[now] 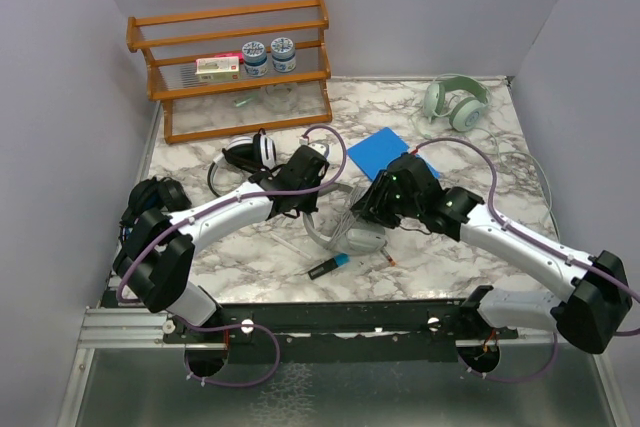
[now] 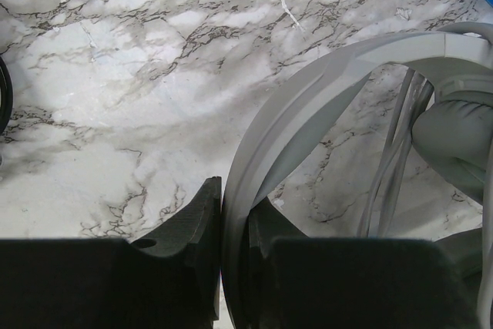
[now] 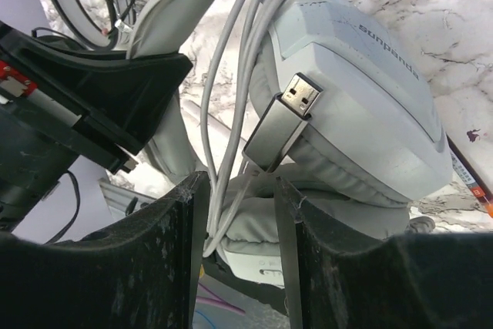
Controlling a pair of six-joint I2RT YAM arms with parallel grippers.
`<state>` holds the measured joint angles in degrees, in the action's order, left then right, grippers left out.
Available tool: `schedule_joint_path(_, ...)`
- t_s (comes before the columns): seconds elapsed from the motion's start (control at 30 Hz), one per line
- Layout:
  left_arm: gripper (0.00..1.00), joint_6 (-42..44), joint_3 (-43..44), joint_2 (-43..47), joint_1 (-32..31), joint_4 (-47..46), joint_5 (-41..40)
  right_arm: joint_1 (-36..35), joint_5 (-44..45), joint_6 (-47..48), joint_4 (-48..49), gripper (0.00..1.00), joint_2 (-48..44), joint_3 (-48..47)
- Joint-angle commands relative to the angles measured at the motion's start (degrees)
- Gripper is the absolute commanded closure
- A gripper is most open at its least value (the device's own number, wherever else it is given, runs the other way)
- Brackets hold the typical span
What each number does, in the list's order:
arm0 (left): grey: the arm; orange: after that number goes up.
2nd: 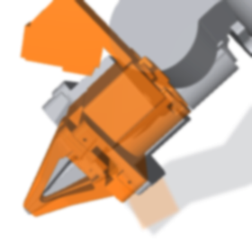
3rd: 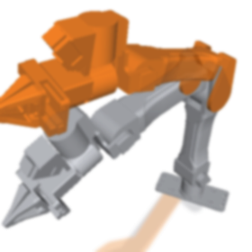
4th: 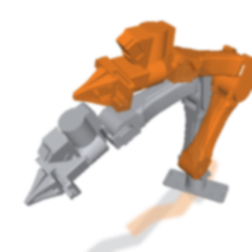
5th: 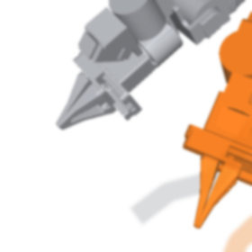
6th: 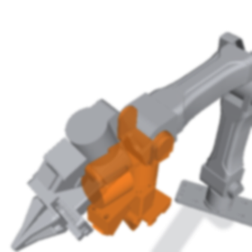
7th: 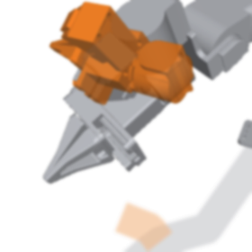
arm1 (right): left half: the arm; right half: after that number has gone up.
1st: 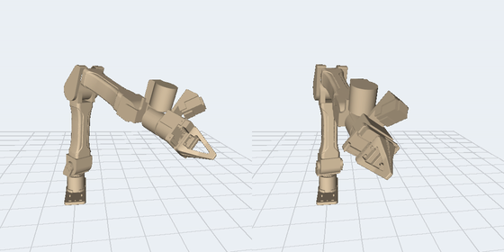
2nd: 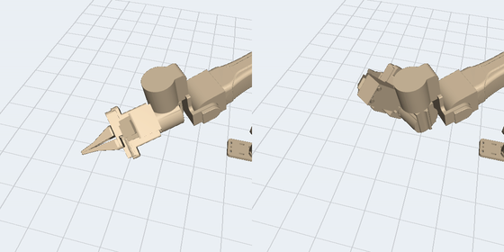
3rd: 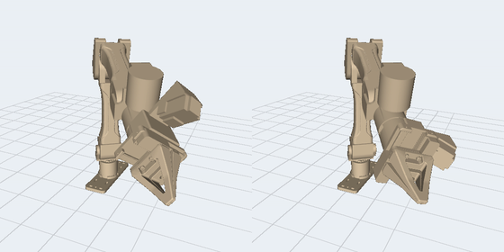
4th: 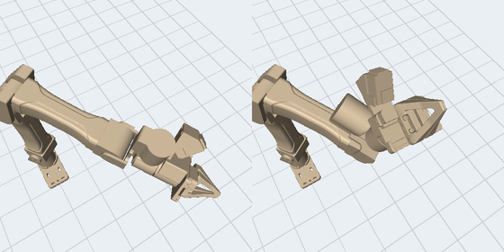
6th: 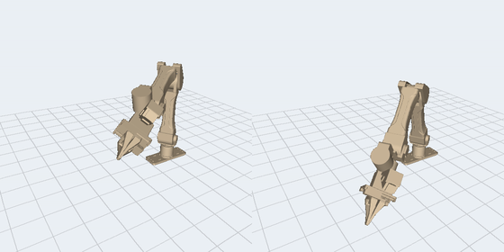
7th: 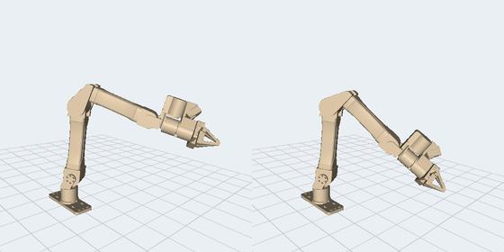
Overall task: Wrap the headphones
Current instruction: Wrap the headphones cable around the headphones.
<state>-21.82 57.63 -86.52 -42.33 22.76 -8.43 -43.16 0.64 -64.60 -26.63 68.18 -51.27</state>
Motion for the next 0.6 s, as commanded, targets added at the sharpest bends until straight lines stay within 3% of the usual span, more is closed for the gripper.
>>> schedule_joint_path(0.0, 1.0, -0.9, 0.3, 3.2, 0.0, -3.5, 0.0, -0.6, 2.3, -0.8, 1.0, 0.53, 1.7, 0.4)
schedule_joint_path(0.07, 1.0, -0.9, 0.2, 3.4, 0.0, -3.5, 0.0, -0.7, 1.8, -0.5, 1.8, 0.58, 2.7, 0.2)
schedule_joint_path(0.23, 1.0, -0.8, -0.1, 3.6, 0.0, -3.5, -0.3, -0.6, 1.6, 0.5, 1.9, 0.83, 5.0, -2.1)
schedule_joint_path(0.5, 1.0, -0.7, -0.8, 3.6, 0.0, -4.3, -3.2, -0.6, 6.7, 3.5, -4.8, 0.85, 4.5, -7.6)
schedule_joint_path(0.57, 1.0, -0.7, -1.5, 4.0, -0.1, -5.3, -4.8, -0.6, 7.7, 3.7, -5.3, 0.92, 4.3, -7.9)
